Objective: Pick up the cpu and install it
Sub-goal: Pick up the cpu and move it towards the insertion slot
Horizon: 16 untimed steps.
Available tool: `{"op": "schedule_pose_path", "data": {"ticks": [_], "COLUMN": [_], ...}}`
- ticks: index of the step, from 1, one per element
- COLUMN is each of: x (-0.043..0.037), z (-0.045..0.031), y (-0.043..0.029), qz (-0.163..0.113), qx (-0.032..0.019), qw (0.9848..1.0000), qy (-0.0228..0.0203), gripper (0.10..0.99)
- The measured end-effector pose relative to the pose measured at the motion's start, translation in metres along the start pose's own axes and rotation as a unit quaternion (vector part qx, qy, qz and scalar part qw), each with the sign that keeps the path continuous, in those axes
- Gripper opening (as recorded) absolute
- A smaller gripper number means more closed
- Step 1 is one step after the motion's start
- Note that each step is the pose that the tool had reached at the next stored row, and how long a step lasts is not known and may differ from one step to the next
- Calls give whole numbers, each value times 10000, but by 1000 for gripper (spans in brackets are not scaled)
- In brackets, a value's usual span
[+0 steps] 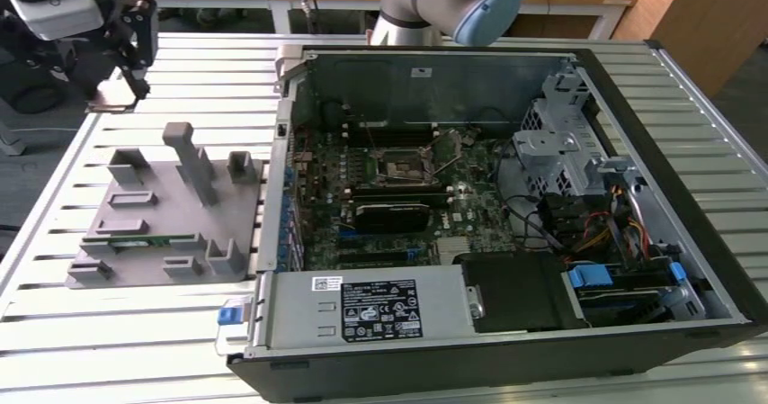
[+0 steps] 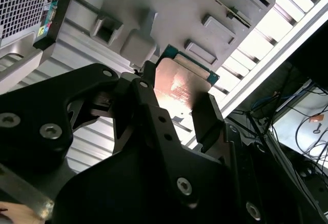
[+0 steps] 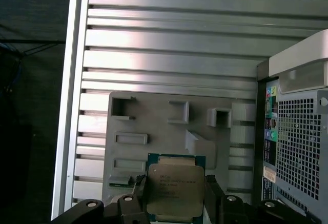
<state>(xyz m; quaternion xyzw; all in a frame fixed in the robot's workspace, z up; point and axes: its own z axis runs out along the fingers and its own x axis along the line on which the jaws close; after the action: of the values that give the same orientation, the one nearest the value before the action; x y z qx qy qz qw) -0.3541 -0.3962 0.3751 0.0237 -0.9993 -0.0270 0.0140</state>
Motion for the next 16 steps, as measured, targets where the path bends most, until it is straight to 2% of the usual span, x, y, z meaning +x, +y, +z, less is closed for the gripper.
{"op": "schedule_pose_path", "data": {"ticks": [16], "x": [-360], "z": [-10], "y": [-16], "qz": [1], "qx": [-1], "qw": [10000], "qy": [26], "gripper": [529]}}
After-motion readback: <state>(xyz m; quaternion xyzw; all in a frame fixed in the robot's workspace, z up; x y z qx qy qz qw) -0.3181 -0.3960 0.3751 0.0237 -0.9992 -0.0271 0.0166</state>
